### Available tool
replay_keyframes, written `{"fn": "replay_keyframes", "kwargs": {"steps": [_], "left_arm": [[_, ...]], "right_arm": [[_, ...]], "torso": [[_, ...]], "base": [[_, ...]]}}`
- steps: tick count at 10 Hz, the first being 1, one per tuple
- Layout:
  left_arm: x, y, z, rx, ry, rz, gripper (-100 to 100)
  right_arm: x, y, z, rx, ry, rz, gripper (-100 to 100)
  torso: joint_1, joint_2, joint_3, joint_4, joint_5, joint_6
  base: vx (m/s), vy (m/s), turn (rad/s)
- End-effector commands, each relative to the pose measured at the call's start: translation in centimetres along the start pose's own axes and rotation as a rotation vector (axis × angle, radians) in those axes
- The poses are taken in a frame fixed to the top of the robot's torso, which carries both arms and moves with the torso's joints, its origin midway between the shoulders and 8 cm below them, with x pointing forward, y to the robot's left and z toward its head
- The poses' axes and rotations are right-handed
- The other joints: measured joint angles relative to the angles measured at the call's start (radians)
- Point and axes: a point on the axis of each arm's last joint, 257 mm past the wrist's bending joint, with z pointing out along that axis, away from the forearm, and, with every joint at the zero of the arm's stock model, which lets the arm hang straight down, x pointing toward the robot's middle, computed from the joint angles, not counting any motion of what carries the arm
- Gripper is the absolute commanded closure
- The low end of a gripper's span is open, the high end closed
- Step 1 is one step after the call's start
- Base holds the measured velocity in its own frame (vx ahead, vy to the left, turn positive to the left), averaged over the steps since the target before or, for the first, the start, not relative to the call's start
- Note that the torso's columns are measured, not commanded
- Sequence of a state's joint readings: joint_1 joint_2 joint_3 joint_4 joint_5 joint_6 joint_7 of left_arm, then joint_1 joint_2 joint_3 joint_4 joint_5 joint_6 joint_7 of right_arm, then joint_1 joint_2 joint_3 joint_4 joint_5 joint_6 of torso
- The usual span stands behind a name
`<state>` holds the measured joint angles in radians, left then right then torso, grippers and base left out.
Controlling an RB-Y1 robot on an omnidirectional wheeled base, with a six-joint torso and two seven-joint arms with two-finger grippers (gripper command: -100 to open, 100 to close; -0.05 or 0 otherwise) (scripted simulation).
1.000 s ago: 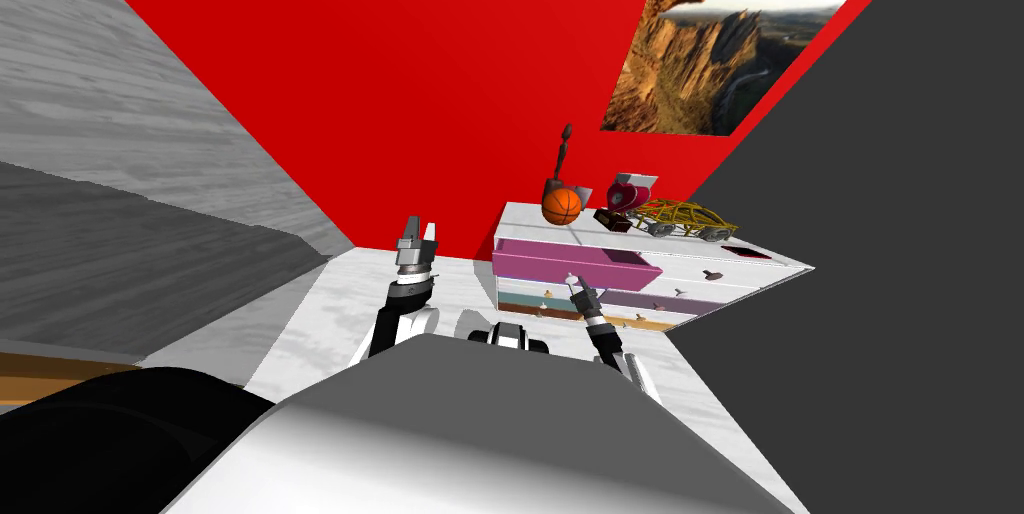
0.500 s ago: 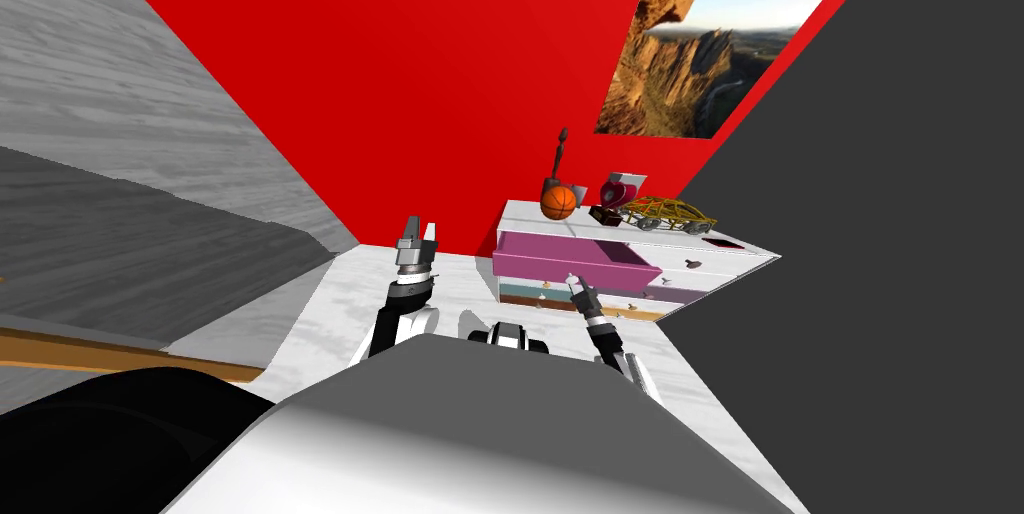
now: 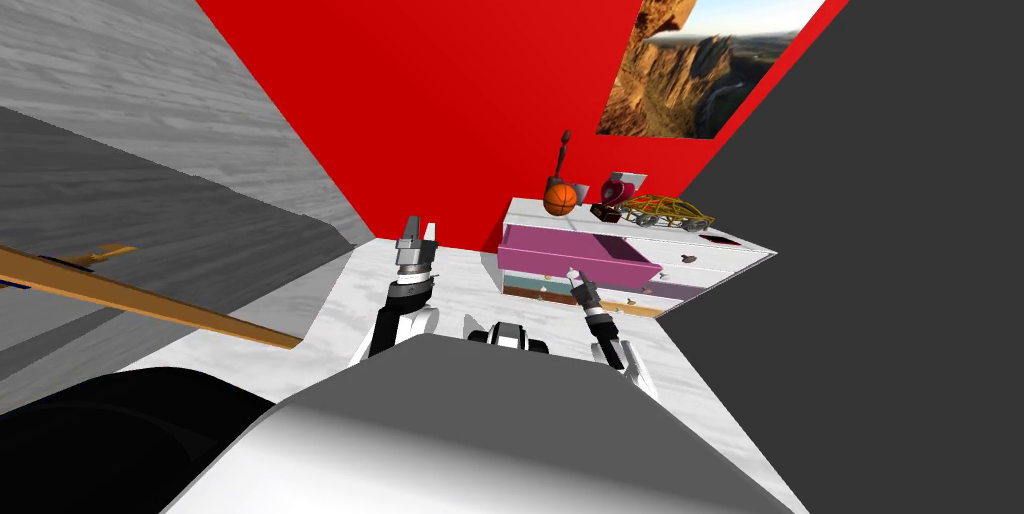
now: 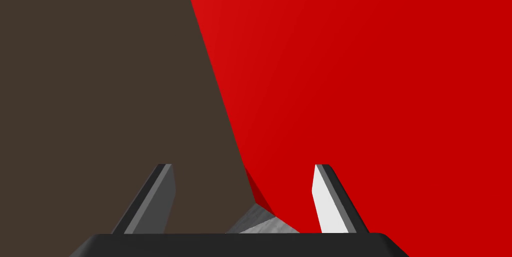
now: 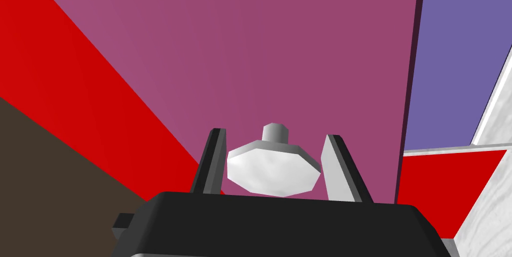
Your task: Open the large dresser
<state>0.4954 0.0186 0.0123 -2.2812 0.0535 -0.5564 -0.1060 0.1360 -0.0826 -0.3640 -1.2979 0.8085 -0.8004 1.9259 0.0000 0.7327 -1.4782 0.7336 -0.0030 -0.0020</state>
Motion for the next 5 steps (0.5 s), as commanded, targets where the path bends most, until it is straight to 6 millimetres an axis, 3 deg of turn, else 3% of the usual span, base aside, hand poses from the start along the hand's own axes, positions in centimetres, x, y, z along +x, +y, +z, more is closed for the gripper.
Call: {"fn": "replay_keyframes", "kwargs": {"steps": [1,5], "left_arm": [[0.0,0.0,0.0,0.000,0.000,0.000,0],[0.0,0.0,0.0,0.000,0.000,0.000,0]], "right_arm": [[1.2,0.2,1.7,0.000,0.021,0.000,100],[2.6,0.4,3.1,-0.005,0.049,-0.001,100]], "torso": [[-0.001,-0.001,-0.001,0.000,0.000,0.000],[0.001,0.002,0.001,-0.001,0.000,-0.002]], "base": [[-0.170,-0.002,0.108],[-0.155,0.000,0.072]]}}
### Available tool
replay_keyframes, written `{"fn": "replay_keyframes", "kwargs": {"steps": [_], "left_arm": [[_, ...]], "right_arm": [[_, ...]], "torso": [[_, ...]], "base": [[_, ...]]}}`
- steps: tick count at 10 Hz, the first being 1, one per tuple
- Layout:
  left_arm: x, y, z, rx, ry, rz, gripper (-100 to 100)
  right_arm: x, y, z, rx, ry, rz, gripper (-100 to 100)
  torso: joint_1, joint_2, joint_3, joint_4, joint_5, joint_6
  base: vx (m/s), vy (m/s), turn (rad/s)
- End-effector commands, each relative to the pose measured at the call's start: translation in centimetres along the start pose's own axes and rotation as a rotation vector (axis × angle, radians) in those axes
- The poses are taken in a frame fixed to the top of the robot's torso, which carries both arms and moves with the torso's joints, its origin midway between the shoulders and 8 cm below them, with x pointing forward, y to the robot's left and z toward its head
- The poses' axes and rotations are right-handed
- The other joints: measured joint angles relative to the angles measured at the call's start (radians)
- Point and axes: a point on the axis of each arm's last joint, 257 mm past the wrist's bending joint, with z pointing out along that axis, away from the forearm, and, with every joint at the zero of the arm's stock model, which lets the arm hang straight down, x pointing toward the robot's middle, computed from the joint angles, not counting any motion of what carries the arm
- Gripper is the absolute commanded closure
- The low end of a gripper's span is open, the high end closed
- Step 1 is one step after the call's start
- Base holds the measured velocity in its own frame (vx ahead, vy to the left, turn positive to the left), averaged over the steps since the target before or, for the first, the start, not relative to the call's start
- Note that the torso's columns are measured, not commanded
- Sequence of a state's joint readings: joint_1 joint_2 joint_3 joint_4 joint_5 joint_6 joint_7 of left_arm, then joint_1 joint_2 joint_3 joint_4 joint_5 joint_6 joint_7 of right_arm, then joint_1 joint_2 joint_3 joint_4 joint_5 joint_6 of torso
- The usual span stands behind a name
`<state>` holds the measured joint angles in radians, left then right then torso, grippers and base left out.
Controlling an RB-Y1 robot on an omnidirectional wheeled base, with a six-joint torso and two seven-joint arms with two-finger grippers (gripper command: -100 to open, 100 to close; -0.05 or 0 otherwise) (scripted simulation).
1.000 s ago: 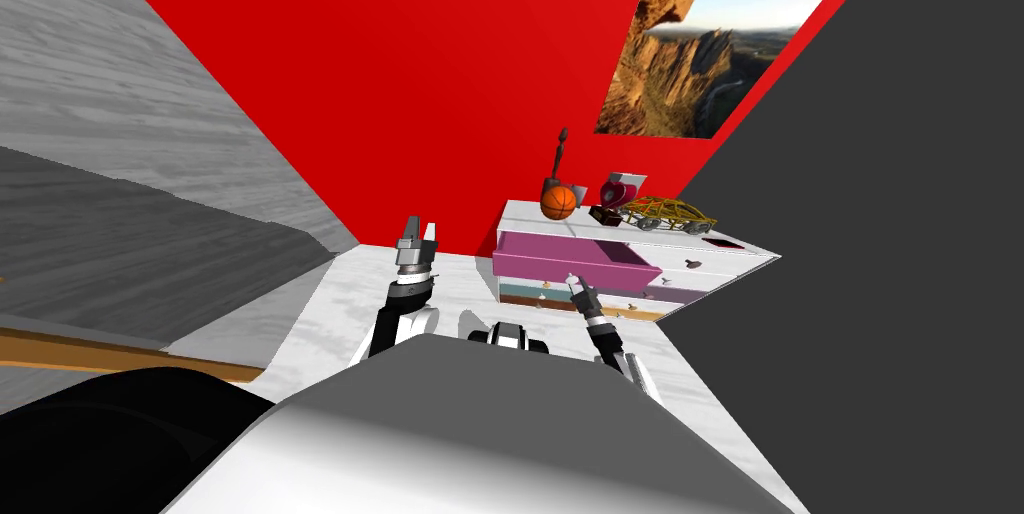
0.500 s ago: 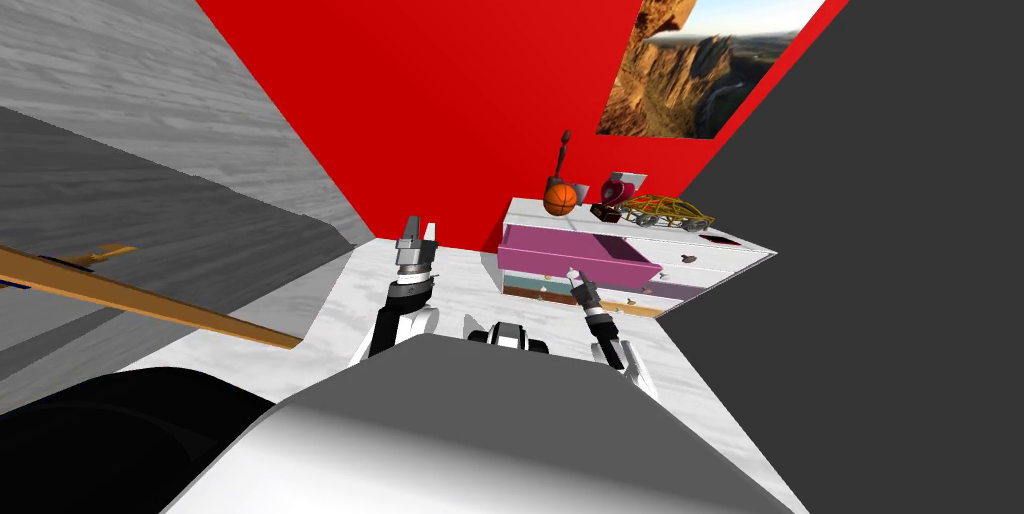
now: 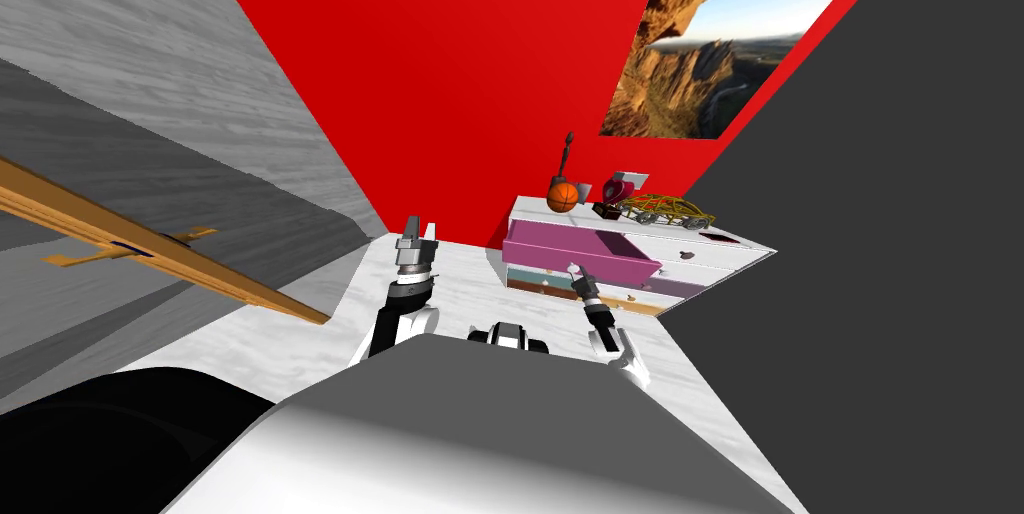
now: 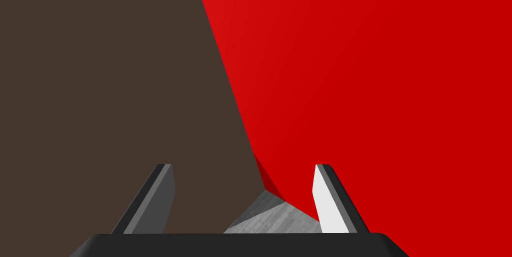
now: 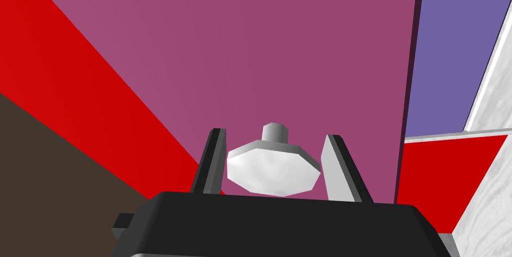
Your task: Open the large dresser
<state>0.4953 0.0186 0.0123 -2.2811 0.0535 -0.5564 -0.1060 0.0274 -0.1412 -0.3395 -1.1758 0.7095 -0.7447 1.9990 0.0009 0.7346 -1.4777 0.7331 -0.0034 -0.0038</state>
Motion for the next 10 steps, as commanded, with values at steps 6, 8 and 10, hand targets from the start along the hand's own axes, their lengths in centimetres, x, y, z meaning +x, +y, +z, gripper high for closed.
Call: {"fn": "replay_keyframes", "kwargs": {"steps": [6,8,10], "left_arm": [[0.0,0.0,0.0,0.000,0.000,0.000,0],[0.0,0.0,0.0,0.000,0.000,0.000,0],[0.0,0.0,0.0,0.000,0.000,0.000,0]], "right_arm": [[2.0,-1.5,2.7,0.000,0.025,-0.009,-100],[2.5,-2.6,3.7,0.000,0.028,-0.010,-100],[3.0,-3.9,4.7,0.001,0.031,-0.011,-100]], "torso": [[-0.001,0.001,0.001,0.001,0.001,0.003],[-0.001,0.000,-0.001,0.004,0.003,0.003],[-0.001,0.002,0.001,0.005,0.004,0.004]], "base": [[-0.131,0.017,0.022],[-0.051,0.032,0.024],[-0.047,0.022,0.018]]}}
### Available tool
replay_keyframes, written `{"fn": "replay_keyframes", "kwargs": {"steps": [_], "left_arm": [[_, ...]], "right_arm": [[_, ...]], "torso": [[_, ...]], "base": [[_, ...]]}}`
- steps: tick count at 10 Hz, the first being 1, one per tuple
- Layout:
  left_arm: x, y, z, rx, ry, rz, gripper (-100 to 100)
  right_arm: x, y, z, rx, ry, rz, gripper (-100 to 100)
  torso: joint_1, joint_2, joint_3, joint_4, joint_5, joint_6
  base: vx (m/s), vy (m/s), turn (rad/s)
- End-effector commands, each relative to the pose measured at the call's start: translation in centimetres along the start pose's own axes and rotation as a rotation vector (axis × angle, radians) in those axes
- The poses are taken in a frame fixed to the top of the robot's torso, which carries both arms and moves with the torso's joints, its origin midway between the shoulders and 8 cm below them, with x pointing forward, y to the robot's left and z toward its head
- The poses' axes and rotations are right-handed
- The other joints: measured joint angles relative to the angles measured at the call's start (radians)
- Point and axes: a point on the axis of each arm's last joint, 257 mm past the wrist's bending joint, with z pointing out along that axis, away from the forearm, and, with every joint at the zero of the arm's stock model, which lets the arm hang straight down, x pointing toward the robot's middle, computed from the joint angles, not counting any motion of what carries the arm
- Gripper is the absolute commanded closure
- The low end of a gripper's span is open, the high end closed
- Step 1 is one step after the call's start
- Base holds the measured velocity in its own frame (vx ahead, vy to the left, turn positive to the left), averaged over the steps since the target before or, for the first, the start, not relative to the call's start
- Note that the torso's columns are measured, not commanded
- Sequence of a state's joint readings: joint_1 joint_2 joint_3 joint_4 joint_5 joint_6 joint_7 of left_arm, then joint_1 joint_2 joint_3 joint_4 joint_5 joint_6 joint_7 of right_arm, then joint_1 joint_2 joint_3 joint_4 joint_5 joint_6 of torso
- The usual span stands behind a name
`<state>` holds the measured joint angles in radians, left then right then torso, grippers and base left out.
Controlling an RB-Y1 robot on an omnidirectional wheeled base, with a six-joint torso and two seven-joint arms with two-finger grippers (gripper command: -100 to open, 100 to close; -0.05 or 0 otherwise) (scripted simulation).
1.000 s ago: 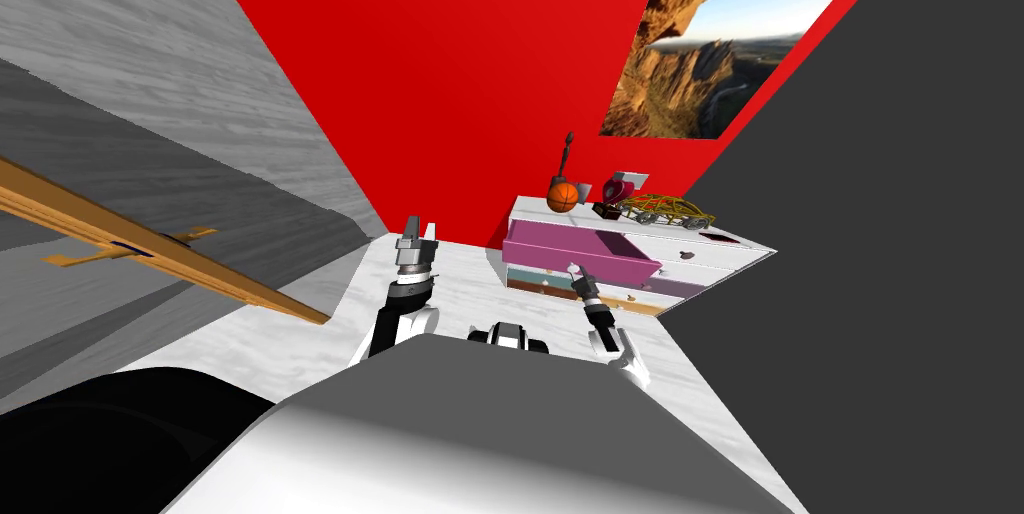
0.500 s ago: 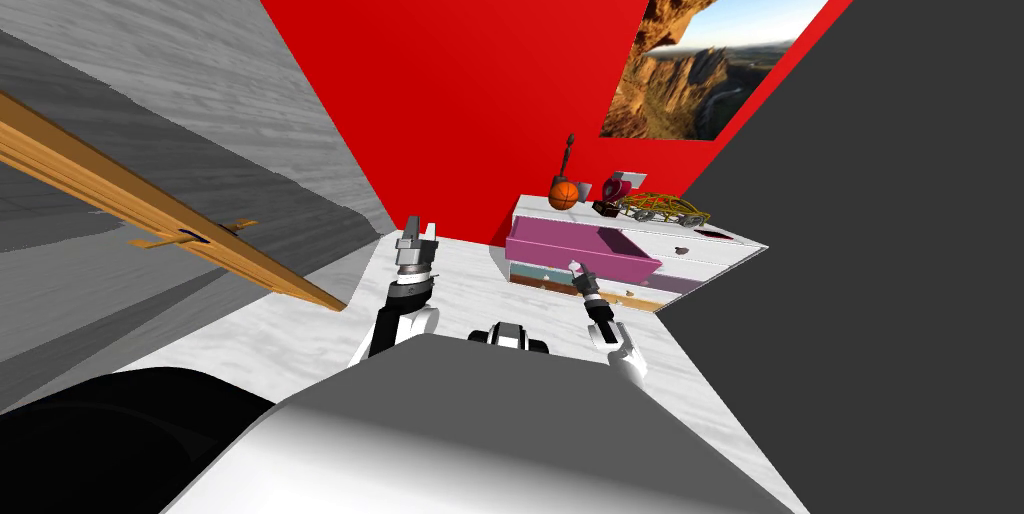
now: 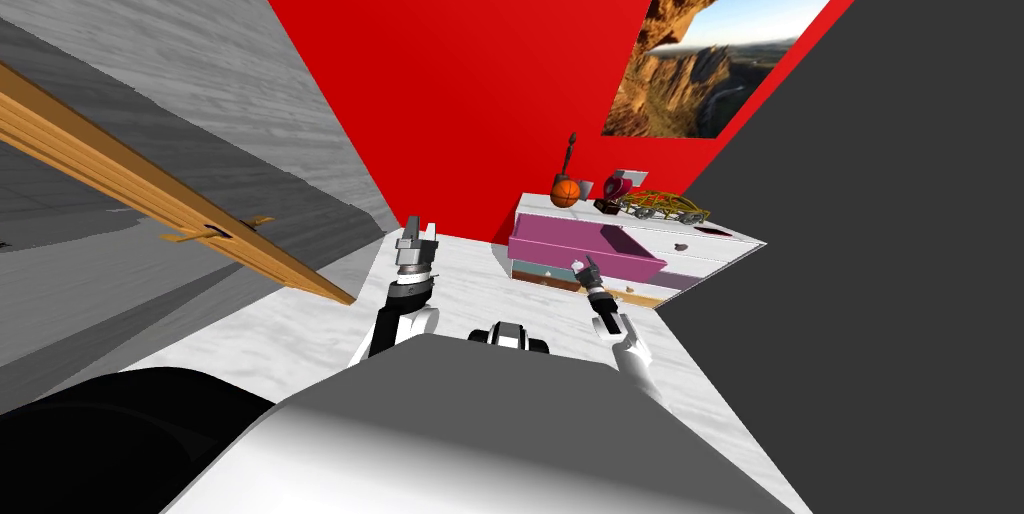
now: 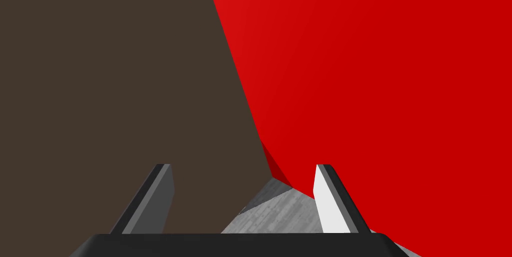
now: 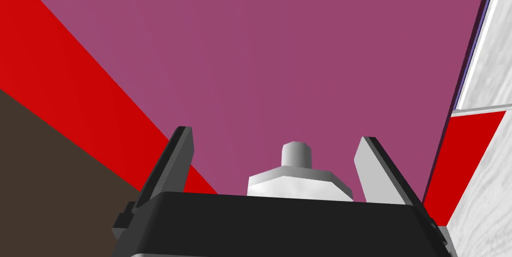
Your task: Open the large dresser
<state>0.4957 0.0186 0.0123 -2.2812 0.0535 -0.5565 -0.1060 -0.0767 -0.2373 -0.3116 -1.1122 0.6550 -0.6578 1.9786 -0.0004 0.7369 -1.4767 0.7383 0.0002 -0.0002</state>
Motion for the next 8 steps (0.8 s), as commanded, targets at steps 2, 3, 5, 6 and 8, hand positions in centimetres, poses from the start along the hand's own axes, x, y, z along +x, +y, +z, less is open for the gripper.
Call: {"fn": "replay_keyframes", "kwargs": {"steps": [2,3,5,6,8], "left_arm": [[0.0,0.0,0.0,0.000,0.000,0.000,0],[0.0,0.0,0.0,0.000,0.000,0.000,0],[0.0,0.0,0.0,0.000,0.000,0.000,0],[0.0,0.0,0.0,0.000,0.000,0.000,0],[0.0,0.0,0.0,0.000,0.000,0.000,0]], "right_arm": [[1.0,-3.2,2.5,0.006,0.010,-0.003,-100],[1.2,-3.8,3.0,0.008,0.013,-0.003,-100],[1.5,-2.2,2.1,-0.015,0.028,0.001,0],[1.7,-1.9,1.9,-0.021,0.032,0.002,0],[1.8,-1.5,1.7,-0.028,0.038,0.003,0]], "torso": [[0.002,0.004,0.002,0.003,0.001,0.000],[0.005,0.007,0.004,0.006,0.004,0.000],[0.005,0.009,0.005,0.007,0.004,0.001],[0.004,0.007,0.004,0.005,0.003,0.000],[0.002,0.004,0.002,0.003,0.002,0.000]], "base": [[-0.061,0.036,0.021],[-0.067,0.034,0.039],[-0.010,0.005,0.003],[0.000,0.000,0.000],[0.000,0.000,0.000]]}}
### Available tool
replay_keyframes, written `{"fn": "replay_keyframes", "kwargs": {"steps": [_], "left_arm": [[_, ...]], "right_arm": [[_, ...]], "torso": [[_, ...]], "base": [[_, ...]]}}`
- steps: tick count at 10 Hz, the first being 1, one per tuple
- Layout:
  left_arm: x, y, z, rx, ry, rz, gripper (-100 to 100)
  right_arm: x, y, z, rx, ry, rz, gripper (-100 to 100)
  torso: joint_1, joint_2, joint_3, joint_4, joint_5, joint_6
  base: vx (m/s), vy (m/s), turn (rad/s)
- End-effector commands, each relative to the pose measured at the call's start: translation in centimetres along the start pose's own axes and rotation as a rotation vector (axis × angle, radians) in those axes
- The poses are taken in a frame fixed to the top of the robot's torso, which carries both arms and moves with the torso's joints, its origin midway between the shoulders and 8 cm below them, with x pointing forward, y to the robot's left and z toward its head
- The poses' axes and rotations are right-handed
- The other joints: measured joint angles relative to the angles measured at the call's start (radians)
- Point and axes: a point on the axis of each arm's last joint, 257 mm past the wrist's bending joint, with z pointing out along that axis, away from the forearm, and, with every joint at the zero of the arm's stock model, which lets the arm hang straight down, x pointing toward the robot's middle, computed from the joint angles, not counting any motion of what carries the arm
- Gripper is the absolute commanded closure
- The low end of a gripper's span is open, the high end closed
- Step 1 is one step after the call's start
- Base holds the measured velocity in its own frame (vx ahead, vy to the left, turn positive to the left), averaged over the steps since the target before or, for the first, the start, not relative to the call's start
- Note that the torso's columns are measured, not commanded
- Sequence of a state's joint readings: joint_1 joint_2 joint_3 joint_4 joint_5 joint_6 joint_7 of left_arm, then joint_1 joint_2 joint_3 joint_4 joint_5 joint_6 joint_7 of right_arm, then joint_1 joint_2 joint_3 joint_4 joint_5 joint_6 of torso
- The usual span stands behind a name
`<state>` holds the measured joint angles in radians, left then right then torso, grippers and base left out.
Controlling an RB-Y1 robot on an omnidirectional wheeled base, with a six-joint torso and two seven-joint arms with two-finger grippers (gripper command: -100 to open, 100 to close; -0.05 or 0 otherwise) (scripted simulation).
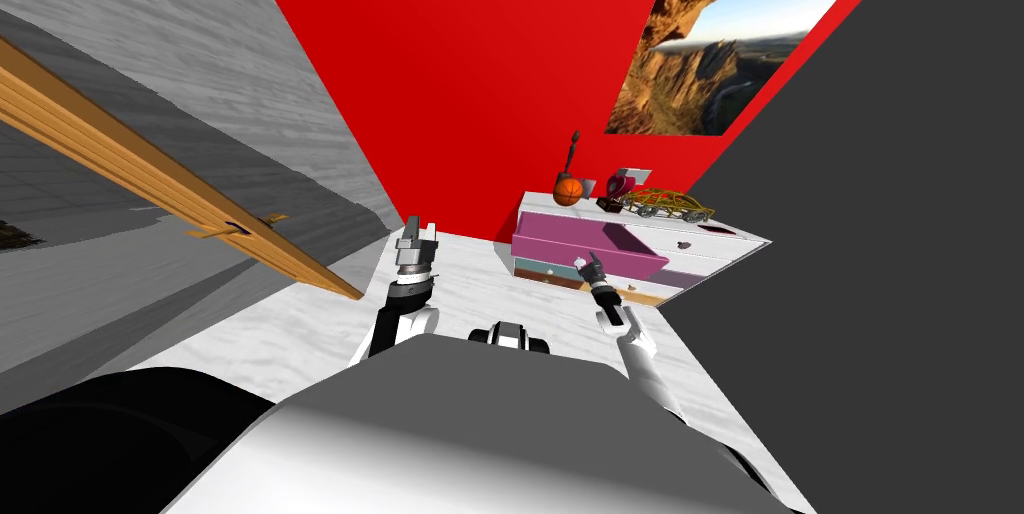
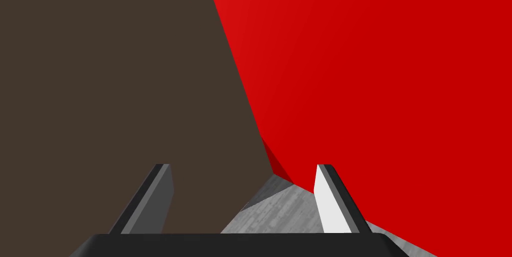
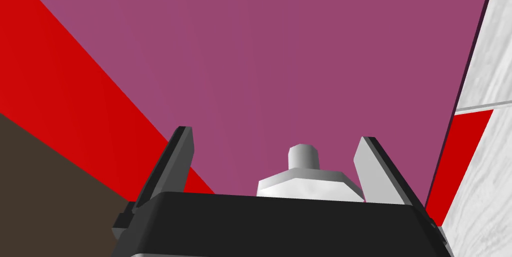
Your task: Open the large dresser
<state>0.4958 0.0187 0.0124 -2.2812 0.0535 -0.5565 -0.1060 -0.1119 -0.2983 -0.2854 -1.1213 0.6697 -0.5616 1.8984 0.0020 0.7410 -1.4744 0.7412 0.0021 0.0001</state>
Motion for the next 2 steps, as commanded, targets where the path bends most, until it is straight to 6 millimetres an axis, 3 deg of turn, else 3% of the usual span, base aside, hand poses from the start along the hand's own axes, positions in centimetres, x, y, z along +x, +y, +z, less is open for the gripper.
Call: {"fn": "replay_keyframes", "kwargs": {"steps": [1,2], "left_arm": [[0.00,0.00,0.00,0.000,0.000,0.000,0],[0.00,0.00,0.00,0.000,0.000,0.000,0]], "right_arm": [[0.06,0.12,-0.06,-0.002,0.002,0.000,0],[0.10,0.20,-0.10,-0.004,0.003,0.001,0]], "torso": [[0.000,-0.001,0.000,-0.001,-0.001,0.000],[-0.001,-0.001,-0.001,-0.001,-0.001,0.000]], "base": [[0.000,0.000,0.000],[0.000,0.000,0.000]]}}
